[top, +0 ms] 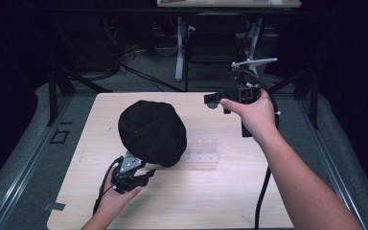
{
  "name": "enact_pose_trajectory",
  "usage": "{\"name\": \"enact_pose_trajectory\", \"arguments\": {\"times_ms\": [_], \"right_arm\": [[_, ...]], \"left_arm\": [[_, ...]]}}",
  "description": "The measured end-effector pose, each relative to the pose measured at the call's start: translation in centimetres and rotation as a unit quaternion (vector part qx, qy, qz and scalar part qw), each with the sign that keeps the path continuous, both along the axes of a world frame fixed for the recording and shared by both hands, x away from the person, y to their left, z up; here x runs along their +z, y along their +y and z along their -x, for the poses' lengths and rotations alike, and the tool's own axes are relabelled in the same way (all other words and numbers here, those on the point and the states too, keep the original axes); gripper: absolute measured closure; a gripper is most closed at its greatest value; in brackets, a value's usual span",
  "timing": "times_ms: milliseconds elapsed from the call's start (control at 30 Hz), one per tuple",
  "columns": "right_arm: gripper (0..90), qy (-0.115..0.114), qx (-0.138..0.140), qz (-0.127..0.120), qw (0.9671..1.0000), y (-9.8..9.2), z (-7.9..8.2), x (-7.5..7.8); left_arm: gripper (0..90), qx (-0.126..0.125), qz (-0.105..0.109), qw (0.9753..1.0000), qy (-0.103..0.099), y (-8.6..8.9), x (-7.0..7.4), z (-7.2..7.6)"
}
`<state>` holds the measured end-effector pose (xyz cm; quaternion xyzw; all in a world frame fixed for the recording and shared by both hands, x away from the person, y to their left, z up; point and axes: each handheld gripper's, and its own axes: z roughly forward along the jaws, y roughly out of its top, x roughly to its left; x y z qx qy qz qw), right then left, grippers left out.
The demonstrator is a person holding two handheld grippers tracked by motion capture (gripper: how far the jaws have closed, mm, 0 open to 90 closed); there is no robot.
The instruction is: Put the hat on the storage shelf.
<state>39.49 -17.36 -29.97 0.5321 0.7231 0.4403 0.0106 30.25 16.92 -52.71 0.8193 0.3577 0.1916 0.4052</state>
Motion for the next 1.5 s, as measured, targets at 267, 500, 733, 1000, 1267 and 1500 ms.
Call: {"name": "enact_pose_trajectory", "arguments": {"times_ms": [267, 500, 733, 1000, 1267, 1500], "right_arm": [[55.9, -0.013, -0.005, 0.04, 0.9991, -0.6, 0.6, -0.5], [53.0, -0.033, -0.013, 0.084, 0.9958, -1.7, 2.1, -1.4], [49.2, -0.036, -0.019, 0.087, 0.9954, -3.0, 3.2, -2.8], [44.5, -0.041, -0.025, 0.114, 0.9923, -4.0, 4.8, -5.5], [42.8, -0.033, -0.045, 0.12, 0.9912, -5.1, 5.9, -8.7], [43.1, -0.032, -0.055, 0.122, 0.9905, -5.7, 6.7, -10.9]], "left_arm": [[44.1, 0.017, 0.004, 0.9998, 0.011, 1.7, 0.1, 0.3], [42.9, 0.036, 0.013, 0.9991, 0.021, 3.7, -0.1, 1.1], [42.8, 0.06, 0.031, 0.9973, 0.028, 5.5, -0.8, 1.1], [41.5, 0.078, 0.041, 0.9954, 0.038, 6.8, -1.7, 0.8], [41.5, 0.084, 0.043, 0.9947, 0.043, 7.2, -2.1, 0.6], [41.5, 0.08, 0.043, 0.9949, 0.042, 7.1, -2.2, 0.6]]}}
